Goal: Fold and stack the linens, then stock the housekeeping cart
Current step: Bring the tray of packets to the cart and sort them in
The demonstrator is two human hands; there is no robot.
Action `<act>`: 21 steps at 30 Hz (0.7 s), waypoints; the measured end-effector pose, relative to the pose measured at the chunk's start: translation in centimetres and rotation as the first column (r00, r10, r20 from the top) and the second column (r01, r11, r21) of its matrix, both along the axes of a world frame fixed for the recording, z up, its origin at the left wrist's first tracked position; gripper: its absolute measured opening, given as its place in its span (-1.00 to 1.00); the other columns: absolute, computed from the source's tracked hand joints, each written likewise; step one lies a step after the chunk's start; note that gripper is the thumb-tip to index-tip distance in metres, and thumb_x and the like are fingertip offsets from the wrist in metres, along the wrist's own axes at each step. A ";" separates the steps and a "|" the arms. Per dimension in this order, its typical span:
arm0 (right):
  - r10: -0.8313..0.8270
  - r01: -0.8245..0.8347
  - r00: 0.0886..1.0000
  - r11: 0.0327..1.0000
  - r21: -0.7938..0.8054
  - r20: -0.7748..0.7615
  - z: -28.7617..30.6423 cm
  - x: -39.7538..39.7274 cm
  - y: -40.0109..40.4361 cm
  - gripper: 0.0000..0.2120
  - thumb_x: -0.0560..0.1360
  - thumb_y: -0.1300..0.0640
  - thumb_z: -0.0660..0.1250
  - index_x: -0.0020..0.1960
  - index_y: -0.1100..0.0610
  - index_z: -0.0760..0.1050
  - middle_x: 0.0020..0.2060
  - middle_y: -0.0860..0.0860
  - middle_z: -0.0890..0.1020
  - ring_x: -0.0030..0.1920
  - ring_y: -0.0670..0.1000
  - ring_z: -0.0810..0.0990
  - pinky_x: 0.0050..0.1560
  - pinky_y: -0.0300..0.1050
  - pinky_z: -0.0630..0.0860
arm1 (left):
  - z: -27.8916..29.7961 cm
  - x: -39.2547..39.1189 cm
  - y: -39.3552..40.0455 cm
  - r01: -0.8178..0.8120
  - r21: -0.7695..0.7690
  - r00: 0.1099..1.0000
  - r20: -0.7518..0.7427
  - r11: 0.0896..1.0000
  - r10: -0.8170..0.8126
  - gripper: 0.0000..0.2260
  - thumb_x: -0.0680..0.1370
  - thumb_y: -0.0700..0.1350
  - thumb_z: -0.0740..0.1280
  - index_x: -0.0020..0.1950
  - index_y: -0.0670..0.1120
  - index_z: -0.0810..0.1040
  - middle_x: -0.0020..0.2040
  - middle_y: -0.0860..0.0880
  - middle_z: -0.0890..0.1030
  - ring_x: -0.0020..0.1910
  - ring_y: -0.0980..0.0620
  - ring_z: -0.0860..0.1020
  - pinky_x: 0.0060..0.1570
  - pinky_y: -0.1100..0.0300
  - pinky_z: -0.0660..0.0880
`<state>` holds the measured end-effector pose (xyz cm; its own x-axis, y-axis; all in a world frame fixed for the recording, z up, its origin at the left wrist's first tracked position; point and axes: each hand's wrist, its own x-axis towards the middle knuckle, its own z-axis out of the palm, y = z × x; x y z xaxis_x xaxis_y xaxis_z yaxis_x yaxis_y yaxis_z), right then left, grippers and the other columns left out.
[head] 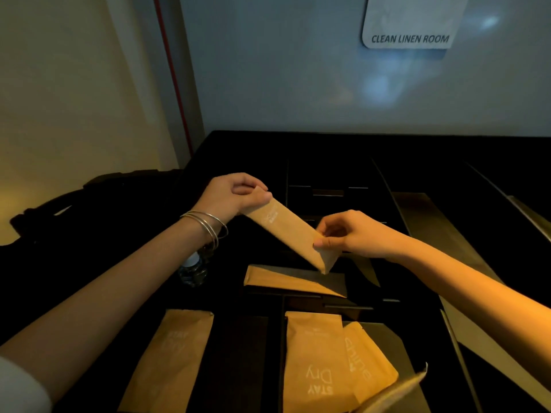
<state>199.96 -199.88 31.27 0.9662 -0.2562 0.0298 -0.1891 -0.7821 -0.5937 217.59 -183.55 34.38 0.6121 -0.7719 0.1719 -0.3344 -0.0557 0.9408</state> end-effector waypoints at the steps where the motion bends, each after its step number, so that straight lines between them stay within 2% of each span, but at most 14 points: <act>1: 0.017 -0.017 1.000 1.000 -0.016 -0.001 0.1 0.1 0.3 -0.87 0.47 -0.02 0.37 -0.06 0.01 0.54 -0.14 -0.07 0.62 -0.12 -0.16 0.56 -0.13 -0.34 0.47 | 0.0 -0.2 -0.1 0.030 -0.007 1.000 -0.007 1.000 -0.030 -0.89 0.41 -0.21 0.45 -0.18 -0.02 0.59 -0.20 0.01 0.65 -0.20 0.19 0.61 -0.17 0.32 0.50; 3: 0.029 -0.031 0.998 0.998 0.047 0.051 0.3 0.4 1.2 -0.82 0.43 -0.06 0.39 -0.05 0.01 0.58 -0.13 -0.04 0.65 -0.11 -0.12 0.60 -0.11 -0.25 0.50 | -0.2 -0.6 -0.2 0.084 -0.015 0.996 0.028 0.996 -0.084 -0.88 0.41 -0.23 0.45 -0.19 -0.02 0.60 -0.23 0.05 0.66 -0.20 0.21 0.62 -0.19 0.36 0.52; 6: 0.008 -0.019 0.991 0.997 0.079 0.137 0.6 0.7 2.3 -0.91 0.46 0.02 0.40 -0.10 0.03 0.57 -0.22 -0.05 0.62 -0.24 -0.16 0.54 -0.30 -0.32 0.45 | -0.3 -0.9 -0.5 0.119 -0.011 0.986 0.117 0.993 -0.117 -0.90 0.42 -0.22 0.44 -0.19 -0.02 0.60 -0.26 0.07 0.66 -0.19 0.22 0.62 -0.16 0.40 0.52; 8: -0.013 0.004 0.990 0.998 0.066 0.143 1.0 1.0 2.4 -0.94 0.46 0.06 0.40 -0.14 0.02 0.55 -0.26 -0.07 0.59 -0.29 -0.20 0.52 -0.37 -0.35 0.44 | -0.3 -0.5 -0.6 0.101 -0.018 0.987 0.127 0.995 -0.098 -0.92 0.49 -0.17 0.38 -0.16 0.00 0.60 -0.22 0.06 0.63 -0.18 0.17 0.60 -0.15 0.32 0.54; 9: -0.037 0.022 0.989 0.994 0.108 0.141 1.3 1.1 2.2 -0.93 0.46 0.09 0.41 -0.17 0.02 0.54 -0.29 -0.08 0.58 -0.31 -0.23 0.52 -0.38 -0.36 0.44 | -0.4 -0.4 -0.5 0.079 -0.016 0.989 0.125 0.997 -0.076 -0.90 0.53 -0.16 0.33 -0.14 0.01 0.59 -0.20 0.05 0.61 -0.18 0.15 0.58 -0.16 0.29 0.55; 10: -0.076 0.049 0.986 0.983 0.176 0.151 1.7 1.3 1.6 -0.90 0.46 0.13 0.41 -0.21 0.02 0.53 -0.32 -0.08 0.57 -0.34 -0.26 0.52 -0.39 -0.37 0.45 | -0.7 -0.1 -0.3 0.034 0.004 0.981 0.193 0.999 -0.035 -0.89 0.56 -0.14 0.29 -0.12 0.00 0.58 -0.18 0.04 0.60 -0.16 0.13 0.57 -0.14 0.28 0.54; 11: -0.131 0.086 0.976 0.966 0.243 0.174 2.3 1.7 0.8 -0.86 0.47 0.17 0.41 -0.24 0.01 0.53 -0.34 -0.07 0.57 -0.38 -0.28 0.51 -0.40 -0.37 0.45 | -0.9 0.3 -0.1 -0.031 0.058 0.929 0.370 0.998 0.007 -0.90 0.58 -0.12 0.27 -0.06 -0.01 0.58 -0.13 0.04 0.60 -0.11 0.13 0.56 -0.10 0.28 0.51; 12: -0.197 0.134 0.960 0.947 0.292 0.201 2.9 2.3 -0.4 -0.84 0.47 0.20 0.40 -0.25 0.02 0.52 -0.36 -0.05 0.56 -0.42 -0.28 0.50 -0.40 -0.37 0.46 | -1.1 0.7 0.2 -0.119 0.142 0.802 0.597 0.983 0.011 -0.88 0.58 -0.09 0.27 0.03 -0.02 0.59 -0.04 0.03 0.60 -0.03 0.11 0.54 -0.03 0.26 0.46; 13: -0.264 0.182 0.937 0.928 0.324 0.230 3.7 3.0 -1.6 -0.82 0.48 0.22 0.38 -0.26 0.03 0.51 -0.36 -0.03 0.56 -0.43 -0.27 0.50 -0.40 -0.36 0.47 | -1.3 1.0 0.5 -0.193 0.229 0.644 0.763 0.954 -0.053 -0.82 0.58 -0.08 0.26 0.14 -0.03 0.55 0.06 0.02 0.57 0.07 0.07 0.50 0.04 0.24 0.42; 14: -0.326 0.224 0.907 0.909 0.350 0.266 4.6 3.9 -3.0 -0.81 0.48 0.24 0.37 -0.27 0.04 0.50 -0.36 -0.02 0.55 -0.44 -0.25 0.50 -0.39 -0.34 0.48 | -1.6 1.1 0.7 -0.232 0.312 0.530 0.835 0.921 -0.150 -0.75 0.58 -0.07 0.25 0.24 -0.03 0.49 0.16 0.01 0.51 0.15 0.04 0.43 0.10 0.21 0.40; 16: -0.436 0.283 0.836 0.863 0.418 0.334 6.0 6.0 -6.0 -0.78 0.49 0.31 0.35 -0.28 0.09 0.47 -0.36 0.01 0.53 -0.45 -0.21 0.50 -0.38 -0.30 0.52 | -2.0 0.9 0.8 -0.249 0.444 0.464 0.835 0.861 -0.296 -0.66 0.59 -0.06 0.21 0.37 -0.01 0.36 0.26 0.01 0.40 0.25 0.03 0.35 0.19 0.18 0.38; 18: -0.540 0.349 0.769 0.804 0.482 0.343 6.6 8.3 -8.8 -0.75 0.49 0.37 0.32 -0.30 0.13 0.44 -0.39 0.03 0.50 -0.51 -0.21 0.50 -0.42 -0.34 0.54 | -2.5 0.1 0.6 -0.230 0.487 0.426 0.829 0.843 -0.363 -0.64 0.60 -0.05 0.18 0.40 0.00 0.29 0.30 0.03 0.36 0.28 0.05 0.33 0.20 0.22 0.36; 21: -0.603 0.456 0.753 0.767 0.450 0.265 5.5 11.6 -11.8 -0.73 0.46 0.36 0.37 -0.33 0.12 0.45 -0.48 0.01 0.53 -0.58 -0.21 0.48 -0.44 -0.35 0.54 | -3.0 -0.6 0.5 -0.235 0.525 0.426 0.812 0.818 -0.399 -0.62 0.59 -0.04 0.18 0.40 0.00 0.25 0.29 0.03 0.37 0.26 0.06 0.35 0.15 0.17 0.43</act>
<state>211.60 -211.66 36.73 0.5961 -0.7855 0.1661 -0.2170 -0.3568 -0.9086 217.00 -183.10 31.37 0.2919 -0.9469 0.1352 -0.9513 -0.3021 -0.0615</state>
